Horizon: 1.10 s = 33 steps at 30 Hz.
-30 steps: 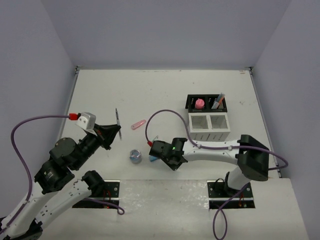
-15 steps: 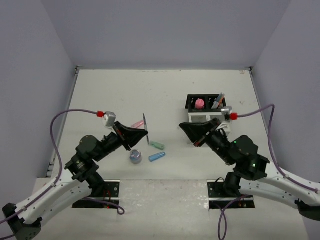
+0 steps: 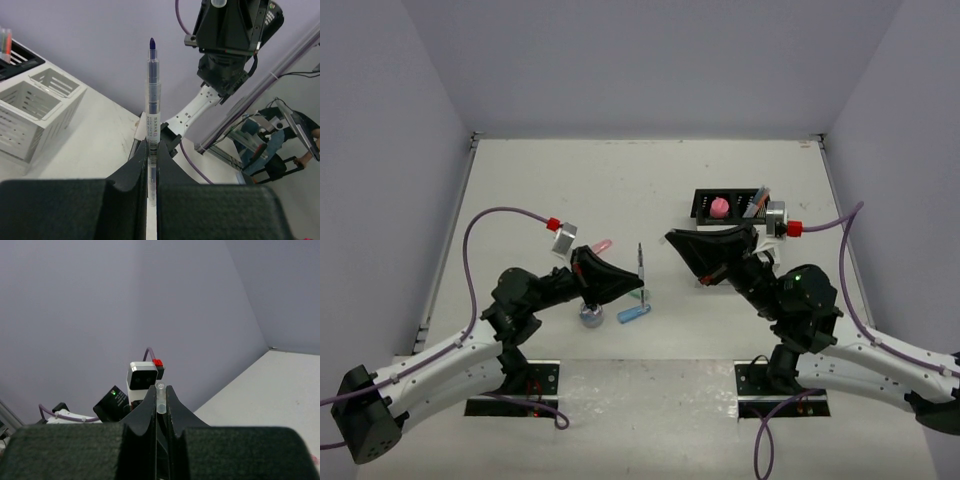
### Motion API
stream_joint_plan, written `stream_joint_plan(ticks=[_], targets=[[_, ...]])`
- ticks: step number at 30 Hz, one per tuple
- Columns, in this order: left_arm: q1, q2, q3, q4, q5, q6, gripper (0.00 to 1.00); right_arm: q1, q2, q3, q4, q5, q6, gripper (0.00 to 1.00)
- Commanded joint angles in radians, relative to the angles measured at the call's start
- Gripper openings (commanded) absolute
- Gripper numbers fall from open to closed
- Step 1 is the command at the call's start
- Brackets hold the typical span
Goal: Sort the stationery into containers
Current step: Close the pen cap on the pen.
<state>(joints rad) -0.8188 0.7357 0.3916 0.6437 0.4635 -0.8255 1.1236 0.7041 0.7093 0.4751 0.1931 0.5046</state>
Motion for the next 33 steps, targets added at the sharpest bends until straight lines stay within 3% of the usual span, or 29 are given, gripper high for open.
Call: stream_joint_plan(ticks=[1,17,33], targets=[[-0.012,0.001,0.056,-0.008,0.054,0.048,0.00,0.002,0.031,0.108,-0.077,-0.024,-0.045,0.00],[-0.013,-0.020,0.133,-0.219,0.124,0.202,0.00,0.001,0.120,0.220,-0.359,-0.115,-0.019,0.00],[-0.013,-0.029,0.136,-0.261,0.127,0.233,0.00,0.002,0.097,0.232,-0.382,-0.056,-0.074,0.00]])
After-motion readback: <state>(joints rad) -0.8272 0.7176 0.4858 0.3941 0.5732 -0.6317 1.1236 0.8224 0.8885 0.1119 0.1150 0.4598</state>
